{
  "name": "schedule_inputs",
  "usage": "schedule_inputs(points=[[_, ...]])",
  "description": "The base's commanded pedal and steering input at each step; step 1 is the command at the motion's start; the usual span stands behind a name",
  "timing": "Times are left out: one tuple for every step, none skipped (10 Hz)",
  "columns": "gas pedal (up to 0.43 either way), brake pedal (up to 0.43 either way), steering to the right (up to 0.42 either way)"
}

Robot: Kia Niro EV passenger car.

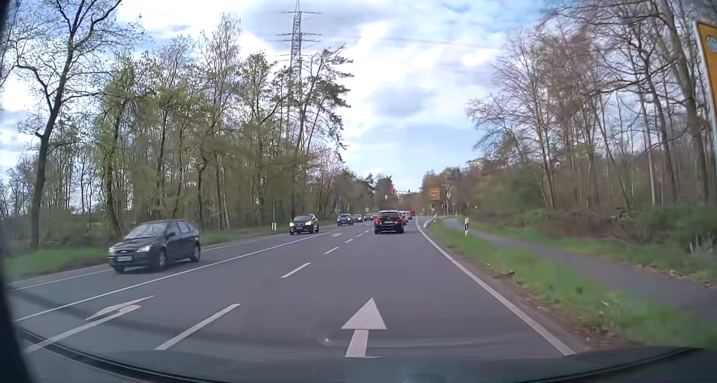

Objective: Follow the waypoints while adhering to traffic rules and regulations

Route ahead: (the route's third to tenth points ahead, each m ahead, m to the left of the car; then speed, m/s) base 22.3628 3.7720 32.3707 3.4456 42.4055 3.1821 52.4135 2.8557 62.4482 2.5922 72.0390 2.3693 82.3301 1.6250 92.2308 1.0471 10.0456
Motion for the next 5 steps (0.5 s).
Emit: schedule_inputs(points=[[0.000,0.000,0.000],[0.000,0.000,0.000],[0.000,0.000,0.000],[0.000,0.000,0.000],[0.000,0.000,0.000]])
